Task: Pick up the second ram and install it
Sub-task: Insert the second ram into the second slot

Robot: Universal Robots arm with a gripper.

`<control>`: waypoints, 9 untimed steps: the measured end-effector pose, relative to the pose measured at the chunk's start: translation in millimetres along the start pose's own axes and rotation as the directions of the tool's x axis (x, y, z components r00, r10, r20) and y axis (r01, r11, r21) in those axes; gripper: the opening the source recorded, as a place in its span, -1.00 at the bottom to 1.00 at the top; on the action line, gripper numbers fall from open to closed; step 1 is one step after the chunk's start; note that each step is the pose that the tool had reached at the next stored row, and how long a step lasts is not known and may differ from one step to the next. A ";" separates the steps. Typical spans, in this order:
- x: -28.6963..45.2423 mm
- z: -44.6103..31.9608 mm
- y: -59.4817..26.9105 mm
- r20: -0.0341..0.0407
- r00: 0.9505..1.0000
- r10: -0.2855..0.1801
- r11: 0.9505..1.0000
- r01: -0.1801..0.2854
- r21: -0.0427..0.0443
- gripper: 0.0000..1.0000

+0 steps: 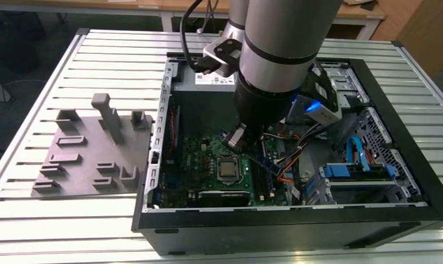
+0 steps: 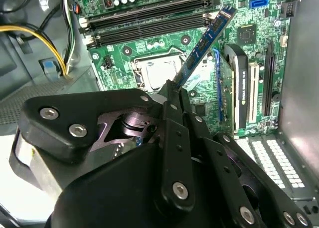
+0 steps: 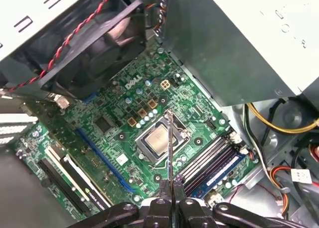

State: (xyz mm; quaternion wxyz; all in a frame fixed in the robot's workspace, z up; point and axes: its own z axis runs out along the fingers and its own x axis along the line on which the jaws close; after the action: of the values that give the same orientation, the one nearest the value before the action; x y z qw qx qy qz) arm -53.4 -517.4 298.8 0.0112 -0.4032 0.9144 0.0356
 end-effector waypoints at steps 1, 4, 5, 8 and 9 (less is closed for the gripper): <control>0.0 0.0 0.0 0.001 1.000 0.008 1.000 -0.008 0.000 -0.73; 0.0 0.0 0.0 0.002 0.999 0.034 0.999 -0.034 0.002 -0.73; 0.0 0.0 0.0 0.002 0.999 0.041 0.999 -0.041 0.002 -0.73; 0.0 0.0 0.0 0.004 0.998 0.064 0.998 -0.064 0.003 -0.73; 0.0 0.0 0.0 0.004 0.997 0.072 0.997 -0.072 0.003 -0.73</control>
State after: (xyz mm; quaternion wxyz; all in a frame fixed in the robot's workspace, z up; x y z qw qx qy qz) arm -53.4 -517.4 298.8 0.0125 -0.3700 0.9283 0.0352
